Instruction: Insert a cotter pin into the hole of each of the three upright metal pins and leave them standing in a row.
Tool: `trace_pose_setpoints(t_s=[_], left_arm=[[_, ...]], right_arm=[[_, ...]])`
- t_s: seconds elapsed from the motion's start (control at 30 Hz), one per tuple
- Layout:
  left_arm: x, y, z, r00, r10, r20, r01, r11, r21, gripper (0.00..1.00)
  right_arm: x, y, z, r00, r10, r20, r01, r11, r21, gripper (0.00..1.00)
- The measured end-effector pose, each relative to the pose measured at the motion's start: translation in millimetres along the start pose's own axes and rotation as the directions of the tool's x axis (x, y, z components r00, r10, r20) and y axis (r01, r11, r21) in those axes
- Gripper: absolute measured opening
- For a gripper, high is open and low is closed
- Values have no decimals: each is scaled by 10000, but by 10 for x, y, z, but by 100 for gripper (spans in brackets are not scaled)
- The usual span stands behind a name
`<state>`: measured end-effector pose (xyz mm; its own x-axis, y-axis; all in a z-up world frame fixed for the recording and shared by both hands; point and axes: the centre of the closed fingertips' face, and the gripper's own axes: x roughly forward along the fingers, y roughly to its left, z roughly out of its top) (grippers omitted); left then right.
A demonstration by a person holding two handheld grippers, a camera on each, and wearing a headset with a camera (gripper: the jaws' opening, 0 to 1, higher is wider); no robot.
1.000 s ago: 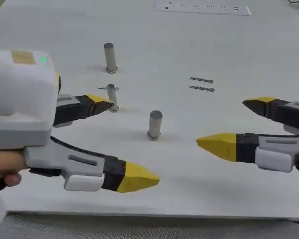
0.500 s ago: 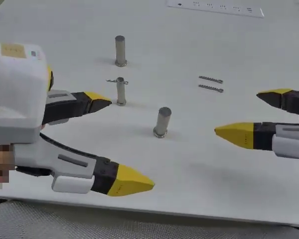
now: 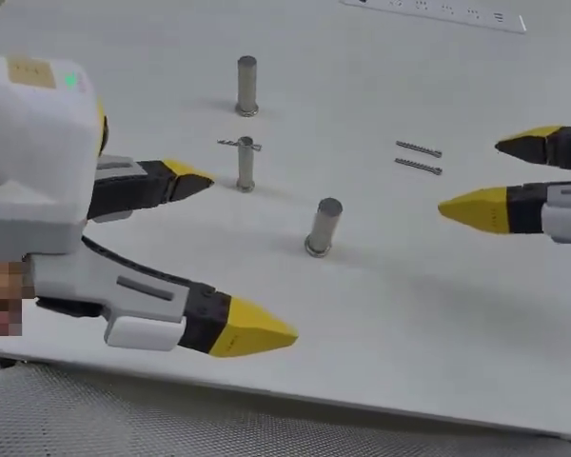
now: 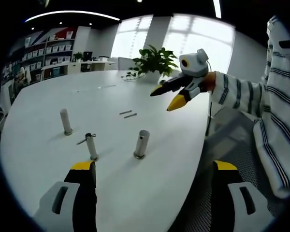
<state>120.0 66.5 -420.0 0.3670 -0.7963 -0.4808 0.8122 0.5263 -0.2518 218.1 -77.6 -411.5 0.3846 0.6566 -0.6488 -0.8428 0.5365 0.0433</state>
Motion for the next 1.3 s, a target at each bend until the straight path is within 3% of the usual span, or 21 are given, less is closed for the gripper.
trace_pose_setpoints(t_s=[0.2, 0.4, 0.53, 0.7, 0.87, 1.07, 1.3], left_arm=[[-22, 9, -28, 9998, -12, -201, 13, 10000, 22, 98], [-44, 4, -13, 9999, 8, -145, -9, 10000, -78, 97], [-53, 31, -30, 9999, 123, -121, -125, 9998, -167, 97], [-95, 70, -32, 9996, 268, 9, -268, 9985, -475, 96], [-113, 86, -48, 9995, 324, -32, -325, 9981, -521, 95], [-128, 90, -33, 9994, 312, 129, -302, 9970, -719, 91], [-148, 100, -59, 9994, 334, 121, -323, 9962, -813, 90]], right_arm=[[69, -115, 12, 9974, 167, -698, -230, 9957, -901, 53], [144, -167, 93, 9933, 426, -1077, -581, 9876, -1455, 43], [209, -220, 81, 9881, 500, -1452, -754, 9817, -1750, 31], [293, -300, -36, 9719, 566, -2287, -1041, 9740, -2014, 31], [377, -340, -81, 9613, 721, -2658, -1295, 9701, -2054, 22], [501, -421, -172, 9388, 603, -3392, -1566, 9516, -2643, 12], [635, -434, -277, 9166, 744, -3929, -1897, 9458, -2636, 6]])
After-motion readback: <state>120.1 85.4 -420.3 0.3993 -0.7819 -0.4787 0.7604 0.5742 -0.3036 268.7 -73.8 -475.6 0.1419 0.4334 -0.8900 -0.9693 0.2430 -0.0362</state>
